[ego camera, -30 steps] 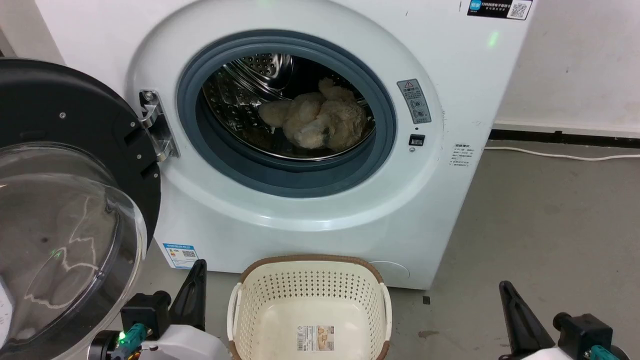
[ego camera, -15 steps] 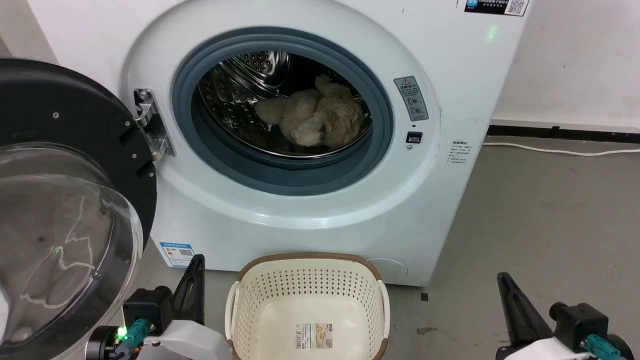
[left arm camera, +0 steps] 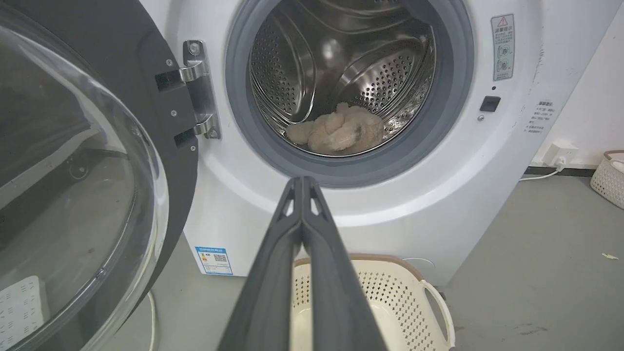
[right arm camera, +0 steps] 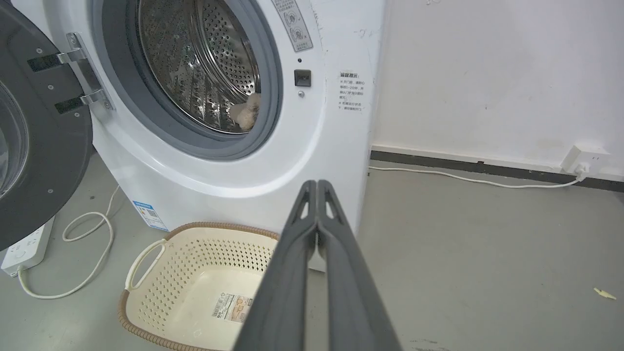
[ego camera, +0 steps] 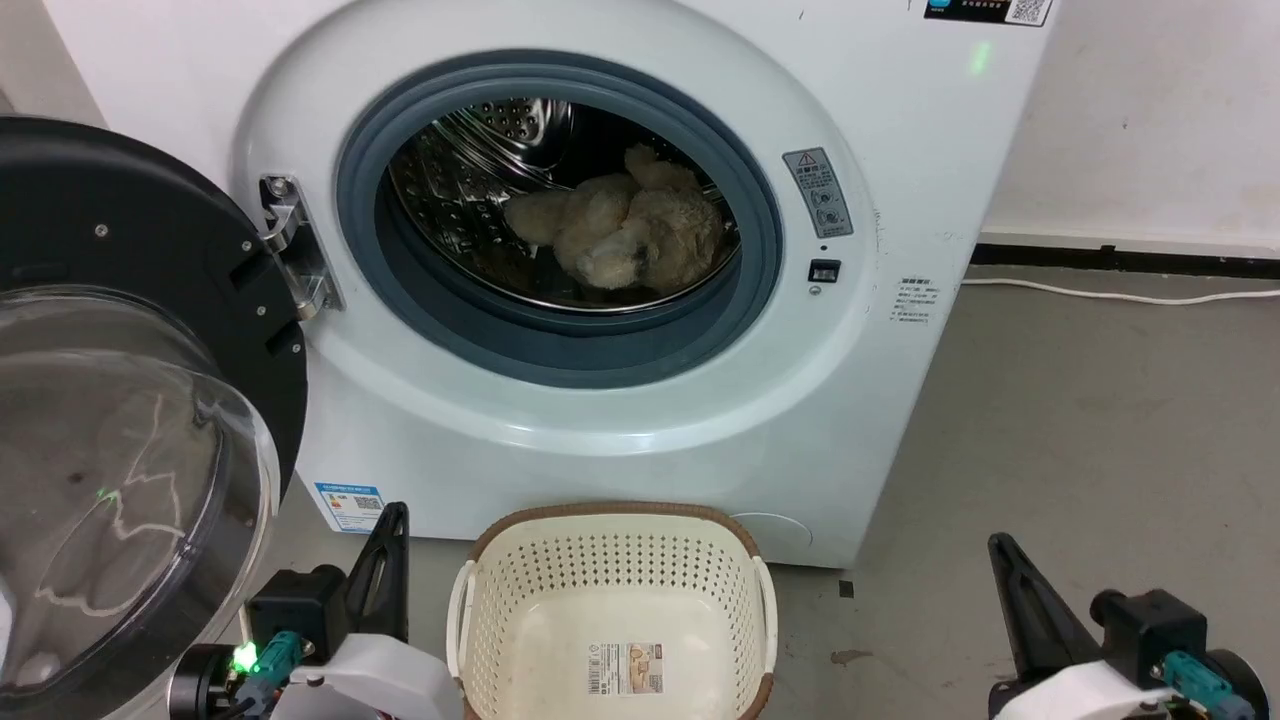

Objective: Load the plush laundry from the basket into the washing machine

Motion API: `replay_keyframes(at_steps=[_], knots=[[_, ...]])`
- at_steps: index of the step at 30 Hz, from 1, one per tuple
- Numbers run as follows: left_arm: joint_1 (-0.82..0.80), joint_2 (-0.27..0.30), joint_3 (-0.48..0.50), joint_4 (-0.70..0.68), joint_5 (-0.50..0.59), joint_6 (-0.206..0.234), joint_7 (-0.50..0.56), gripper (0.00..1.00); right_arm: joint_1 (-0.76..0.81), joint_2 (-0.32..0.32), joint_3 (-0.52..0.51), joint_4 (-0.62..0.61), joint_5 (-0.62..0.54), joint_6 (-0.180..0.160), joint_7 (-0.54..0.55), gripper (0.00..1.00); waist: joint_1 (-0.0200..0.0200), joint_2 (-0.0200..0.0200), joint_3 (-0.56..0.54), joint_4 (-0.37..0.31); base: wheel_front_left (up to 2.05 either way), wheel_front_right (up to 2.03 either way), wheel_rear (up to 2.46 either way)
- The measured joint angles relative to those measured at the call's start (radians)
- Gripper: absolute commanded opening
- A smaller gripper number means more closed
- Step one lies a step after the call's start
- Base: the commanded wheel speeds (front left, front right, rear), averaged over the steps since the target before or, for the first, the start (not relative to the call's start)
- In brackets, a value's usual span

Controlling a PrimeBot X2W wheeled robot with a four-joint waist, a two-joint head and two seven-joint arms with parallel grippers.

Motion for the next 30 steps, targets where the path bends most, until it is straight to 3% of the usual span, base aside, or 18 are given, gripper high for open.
replay_keyframes(at_steps=[30], knots=[[0.0,-0.075,0.095,-0.026,0.146,-0.037,0.053,0.0,-0.038,0.0,0.002,-0.034,-0.062,0.0,0.066,0.0,0.0,0.0,0.015,-0.014,0.0,0.0,0.0]])
